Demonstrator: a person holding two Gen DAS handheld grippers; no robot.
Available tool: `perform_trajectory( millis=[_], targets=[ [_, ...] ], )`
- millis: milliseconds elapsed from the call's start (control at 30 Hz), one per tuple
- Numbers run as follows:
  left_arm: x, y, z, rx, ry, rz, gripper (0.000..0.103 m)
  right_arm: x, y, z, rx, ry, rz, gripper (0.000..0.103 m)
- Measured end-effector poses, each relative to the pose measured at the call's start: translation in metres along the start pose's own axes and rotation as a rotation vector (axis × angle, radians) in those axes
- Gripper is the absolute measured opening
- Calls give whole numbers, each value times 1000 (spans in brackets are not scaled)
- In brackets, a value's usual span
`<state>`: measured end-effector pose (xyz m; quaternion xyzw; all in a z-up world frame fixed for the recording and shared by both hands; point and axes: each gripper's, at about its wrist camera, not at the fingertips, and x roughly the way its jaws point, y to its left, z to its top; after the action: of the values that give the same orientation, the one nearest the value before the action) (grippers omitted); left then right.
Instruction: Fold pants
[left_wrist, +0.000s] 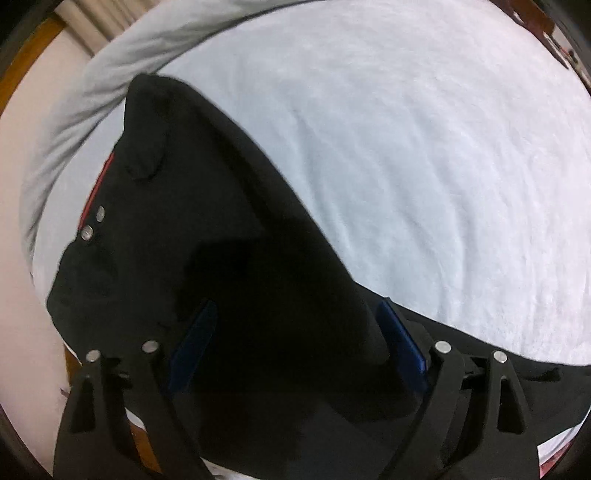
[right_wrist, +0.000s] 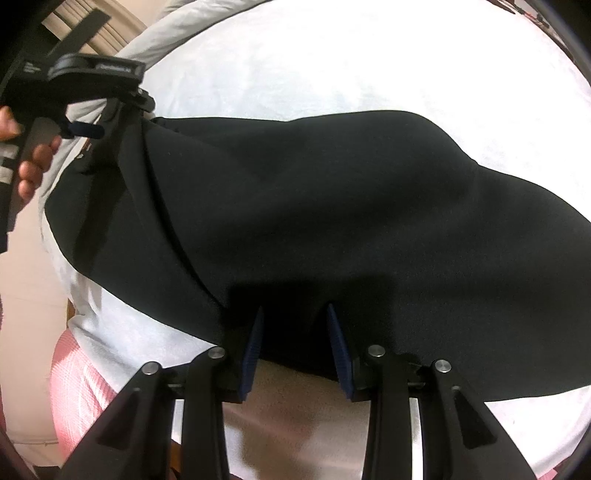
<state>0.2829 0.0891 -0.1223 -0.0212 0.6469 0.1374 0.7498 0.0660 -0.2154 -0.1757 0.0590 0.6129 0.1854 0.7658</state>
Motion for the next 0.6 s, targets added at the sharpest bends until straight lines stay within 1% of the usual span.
perform_trajectory(
  millis=[67, 100, 133, 167, 233, 267, 300, 400, 433, 467, 533, 600],
  targets=[
    [5, 10, -1, -35, 23, -84, 58, 1, -2, -1, 6, 2, 9, 36],
    [6, 14, 0, -43, 16, -95, 46, 1, -3, -1, 9, 2, 12, 36],
    [2, 19, -2, -59, -7, -112, 36, 2, -4, -1, 10, 3, 13, 36],
    [-2, 24, -4, -70, -23, -114, 21, 1, -5, -1, 11, 3, 14, 36],
    [-9, 39, -13, -116, -53, -174, 16, 1, -6, -1, 13, 6, 18, 36],
    [-12, 45, -19, -122, -65, -190, 14, 1, -6, 0, 15, 8, 21, 36],
    [-18, 53, -30, -126, -95, -207, 12, 0, -7, 0, 18, 11, 28, 36],
    [-34, 71, -60, -155, -177, -213, 8, -1, -13, 2, 30, 19, 53, 36],
    [-41, 78, -79, -165, -216, -205, 5, -2, -15, 3, 37, 22, 63, 36],
    [-44, 82, -93, -171, -237, -199, 5, -2, -16, 4, 42, 26, 68, 35],
    [-43, 91, -125, -183, -250, -187, 5, -3, -18, 6, 45, 34, 69, 35],
    [-35, 97, -147, -193, -222, -192, 6, -5, -16, 8, 37, 44, 58, 35]
  ],
)
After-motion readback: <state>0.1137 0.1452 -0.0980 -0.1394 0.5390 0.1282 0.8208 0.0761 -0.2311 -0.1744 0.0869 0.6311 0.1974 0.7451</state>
